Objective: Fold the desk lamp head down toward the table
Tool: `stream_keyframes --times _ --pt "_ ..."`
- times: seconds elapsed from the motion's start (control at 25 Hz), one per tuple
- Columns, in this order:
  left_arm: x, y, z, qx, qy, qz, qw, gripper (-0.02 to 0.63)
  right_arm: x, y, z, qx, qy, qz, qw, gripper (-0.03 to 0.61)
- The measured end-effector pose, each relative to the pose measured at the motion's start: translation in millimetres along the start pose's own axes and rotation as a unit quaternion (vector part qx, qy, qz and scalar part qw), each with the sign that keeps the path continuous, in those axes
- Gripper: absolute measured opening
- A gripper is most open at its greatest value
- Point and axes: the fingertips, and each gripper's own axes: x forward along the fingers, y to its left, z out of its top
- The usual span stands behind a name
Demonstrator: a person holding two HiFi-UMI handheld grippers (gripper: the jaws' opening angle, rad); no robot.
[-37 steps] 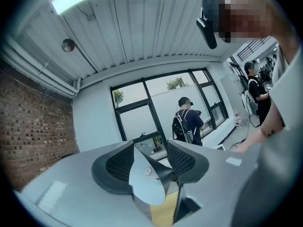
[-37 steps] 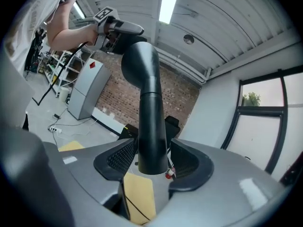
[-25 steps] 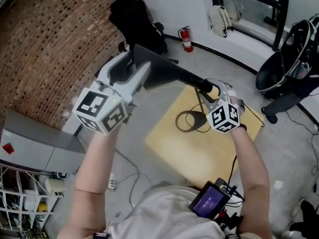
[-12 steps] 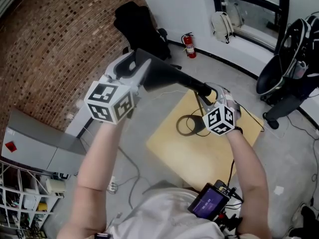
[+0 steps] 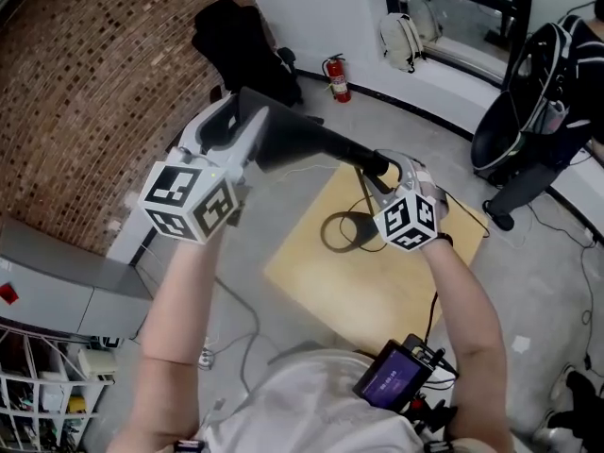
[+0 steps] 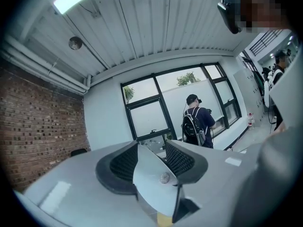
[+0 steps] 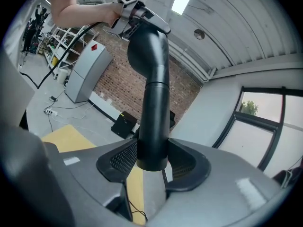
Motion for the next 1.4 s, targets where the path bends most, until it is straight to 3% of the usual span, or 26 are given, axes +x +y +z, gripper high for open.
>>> stream_keyframes --times 0.64,1.4 --pt "-17 13 -41 -0.051 -0.015 0.015 0.9985 0.187 -8 -7 -11 -0.075 0.064 -0.003 0.995 0.207" --pt "-41 35 -87 -0.113 -0.022 0.011 0.9933 0.19 -17 -10 -3 -0.17 0.136 -0.012 0.976 0.207"
